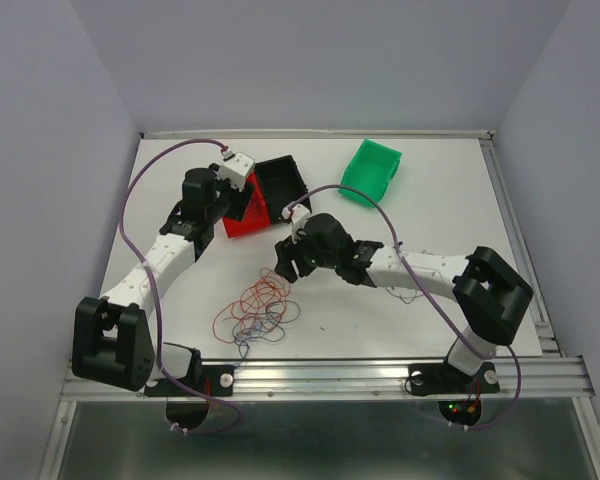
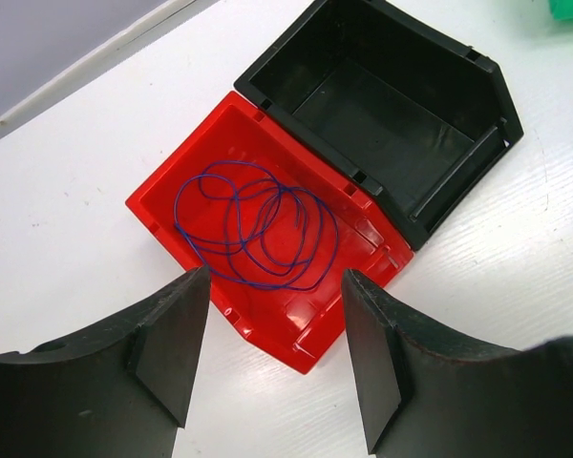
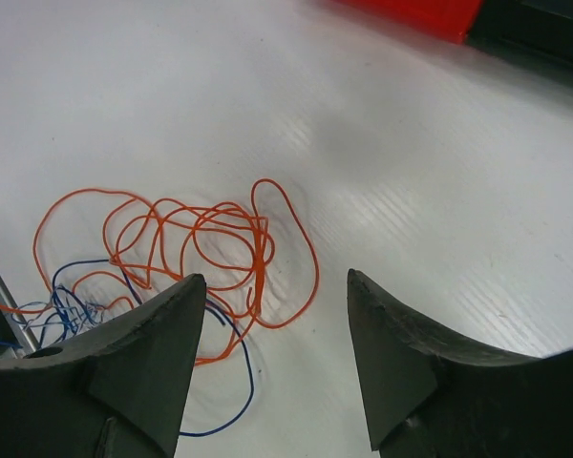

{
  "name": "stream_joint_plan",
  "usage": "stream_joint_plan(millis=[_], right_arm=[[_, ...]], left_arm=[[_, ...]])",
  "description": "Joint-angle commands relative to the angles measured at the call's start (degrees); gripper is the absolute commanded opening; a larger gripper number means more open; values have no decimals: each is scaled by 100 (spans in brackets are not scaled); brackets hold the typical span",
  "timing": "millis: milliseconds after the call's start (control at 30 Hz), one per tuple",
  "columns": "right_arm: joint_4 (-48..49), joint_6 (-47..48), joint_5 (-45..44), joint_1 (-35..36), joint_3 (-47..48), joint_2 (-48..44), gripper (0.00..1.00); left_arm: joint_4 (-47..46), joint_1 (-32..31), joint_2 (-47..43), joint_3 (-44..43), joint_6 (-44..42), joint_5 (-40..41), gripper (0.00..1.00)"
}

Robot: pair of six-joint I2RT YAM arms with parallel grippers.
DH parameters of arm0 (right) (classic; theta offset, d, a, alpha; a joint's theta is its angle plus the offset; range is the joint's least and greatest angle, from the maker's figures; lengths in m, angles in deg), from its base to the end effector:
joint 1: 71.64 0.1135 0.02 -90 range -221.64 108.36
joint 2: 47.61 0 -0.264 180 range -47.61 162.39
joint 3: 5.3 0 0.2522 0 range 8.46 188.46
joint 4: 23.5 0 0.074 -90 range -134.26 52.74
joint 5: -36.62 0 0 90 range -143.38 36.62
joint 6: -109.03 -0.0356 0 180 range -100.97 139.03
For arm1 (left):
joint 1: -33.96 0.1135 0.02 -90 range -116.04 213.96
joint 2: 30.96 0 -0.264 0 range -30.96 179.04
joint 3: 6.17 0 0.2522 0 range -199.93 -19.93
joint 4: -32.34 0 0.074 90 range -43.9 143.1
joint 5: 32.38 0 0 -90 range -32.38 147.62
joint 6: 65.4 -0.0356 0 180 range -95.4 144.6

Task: Untangle the cables

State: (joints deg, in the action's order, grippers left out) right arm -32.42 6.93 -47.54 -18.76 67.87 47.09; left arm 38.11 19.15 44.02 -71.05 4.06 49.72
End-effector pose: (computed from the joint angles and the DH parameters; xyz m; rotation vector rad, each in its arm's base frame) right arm 0.2207 0.2977 0.2286 -0.8261 2.0384 0.7702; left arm 0.2936 -0.0827 0.2944 0.6511 1.7268 -0.0575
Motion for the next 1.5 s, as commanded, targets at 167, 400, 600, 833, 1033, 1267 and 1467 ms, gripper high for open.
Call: stream_joint_plan(millis=[167,400,600,833,1033,1267,1467], right_arm=[[96,173,294,135,430,734,59],[-10,217,426,161,624,893,28],[192,208,760,266,256,174,1],[492,32,594,310,-334,-1731,0],[448,15,312,310,-168,-2727,1],[307,58,-329,302,359,-3159,1],[316,181,-848,302,913,-3124,1]], left_arm=[[-291,-13,-36,14,-65,43,68],[-282,-13,-89,22,-65,17,68],[-273,-13,-220,66,-91,-465,68],[-168,-13,-633,172,-82,-1591,68],[-440,57,-1266,453,146,-2680,68],[-1046,162,-2258,1014,480,-3314,71],[-1494,189,-2603,1358,630,-3911,78]])
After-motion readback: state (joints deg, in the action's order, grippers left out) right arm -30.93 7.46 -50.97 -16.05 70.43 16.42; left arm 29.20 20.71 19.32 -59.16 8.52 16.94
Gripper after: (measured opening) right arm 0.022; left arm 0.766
